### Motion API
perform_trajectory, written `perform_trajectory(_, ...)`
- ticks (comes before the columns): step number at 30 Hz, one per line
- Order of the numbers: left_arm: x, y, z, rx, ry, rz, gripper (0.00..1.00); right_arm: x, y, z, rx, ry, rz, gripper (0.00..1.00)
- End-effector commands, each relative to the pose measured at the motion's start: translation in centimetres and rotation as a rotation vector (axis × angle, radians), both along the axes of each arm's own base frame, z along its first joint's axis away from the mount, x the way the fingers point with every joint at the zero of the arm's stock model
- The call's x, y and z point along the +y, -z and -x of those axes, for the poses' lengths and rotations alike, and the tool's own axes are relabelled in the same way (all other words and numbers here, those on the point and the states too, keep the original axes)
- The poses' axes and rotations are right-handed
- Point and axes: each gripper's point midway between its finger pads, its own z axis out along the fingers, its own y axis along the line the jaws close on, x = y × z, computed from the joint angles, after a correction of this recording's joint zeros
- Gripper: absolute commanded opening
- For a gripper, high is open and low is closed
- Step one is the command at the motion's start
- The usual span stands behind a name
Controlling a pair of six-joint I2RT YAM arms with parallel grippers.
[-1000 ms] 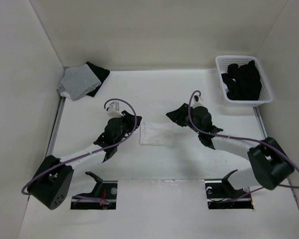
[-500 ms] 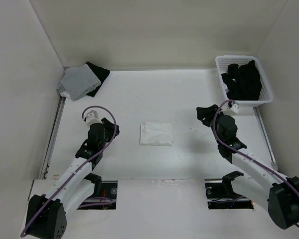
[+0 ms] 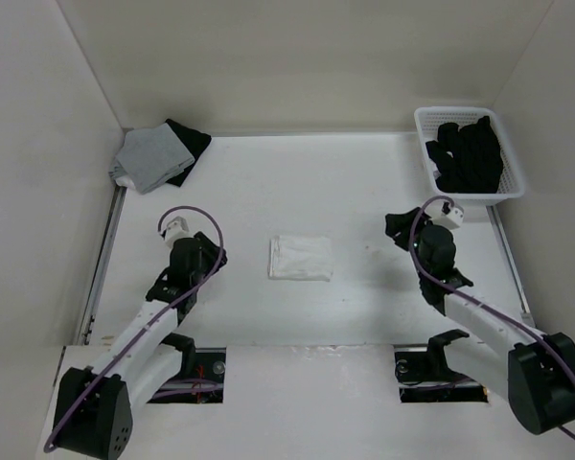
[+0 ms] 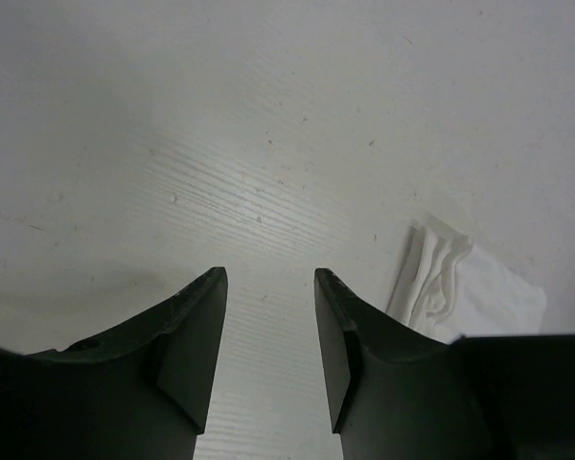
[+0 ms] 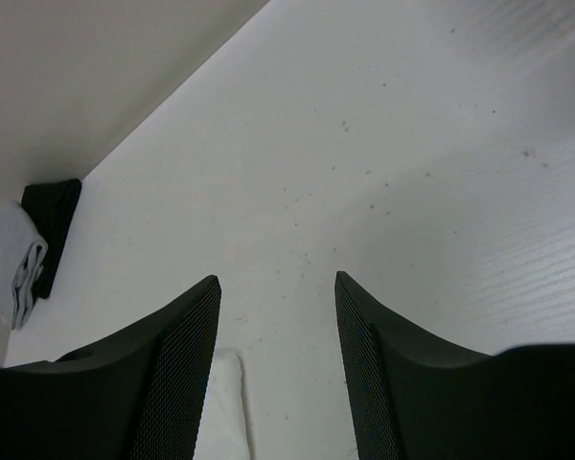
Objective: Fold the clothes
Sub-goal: Fold the tank top
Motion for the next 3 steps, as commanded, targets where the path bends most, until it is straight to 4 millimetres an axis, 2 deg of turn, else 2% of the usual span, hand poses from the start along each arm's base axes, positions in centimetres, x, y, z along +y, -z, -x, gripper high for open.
perform_trajectory(1,-1.06,-0.9,-0.77,-0.035,0.042,-0.007,0.42,0.46,-1.34,-0.7,-0.051,-0.011,-0.026,0.56)
perform_trajectory(3,-1.75,-1.21,-0.88,-0.039,0.065,-0.007,0.45,0.61,-1.24,-0.81,-0.046,-0.016,-0.029,0.55)
